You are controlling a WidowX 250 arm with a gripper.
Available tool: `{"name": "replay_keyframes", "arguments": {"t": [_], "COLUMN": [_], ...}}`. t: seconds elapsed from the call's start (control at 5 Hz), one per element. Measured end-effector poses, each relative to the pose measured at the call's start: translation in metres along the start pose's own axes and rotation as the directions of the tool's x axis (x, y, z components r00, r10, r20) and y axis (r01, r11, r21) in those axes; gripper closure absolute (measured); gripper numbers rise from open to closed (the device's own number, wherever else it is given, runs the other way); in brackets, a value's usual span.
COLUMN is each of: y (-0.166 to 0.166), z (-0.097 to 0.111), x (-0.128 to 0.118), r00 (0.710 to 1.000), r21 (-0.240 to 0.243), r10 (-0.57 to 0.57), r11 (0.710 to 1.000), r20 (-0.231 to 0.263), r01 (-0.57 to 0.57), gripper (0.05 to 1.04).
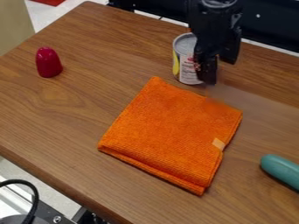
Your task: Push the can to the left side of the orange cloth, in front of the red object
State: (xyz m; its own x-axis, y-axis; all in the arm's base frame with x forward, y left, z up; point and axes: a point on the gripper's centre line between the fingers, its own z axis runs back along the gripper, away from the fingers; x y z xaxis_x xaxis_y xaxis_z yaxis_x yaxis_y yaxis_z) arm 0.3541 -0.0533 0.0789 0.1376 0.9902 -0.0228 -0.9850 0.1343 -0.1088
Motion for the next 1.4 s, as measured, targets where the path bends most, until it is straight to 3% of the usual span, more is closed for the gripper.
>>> {"name": "replay_keyframes", "arguments": {"t": [0.6, 1.0, 1.4], "y": [-0.015, -0.011, -0.005], "z": [-0.011, -0.009, -0.01], "x": [0.021, 0.054, 0.083], "r00": [0.996, 0.994, 0.963], "r21": [0.022, 0.035, 0.021], "r10": [0.081, 0.091, 0.232], "r11": [0.996, 0.995, 0.971], "r20": [0.039, 0.055, 0.139], "r01": [-0.082, -0.093, -0.237], "gripper": [0.089, 0.089, 0.089]}}
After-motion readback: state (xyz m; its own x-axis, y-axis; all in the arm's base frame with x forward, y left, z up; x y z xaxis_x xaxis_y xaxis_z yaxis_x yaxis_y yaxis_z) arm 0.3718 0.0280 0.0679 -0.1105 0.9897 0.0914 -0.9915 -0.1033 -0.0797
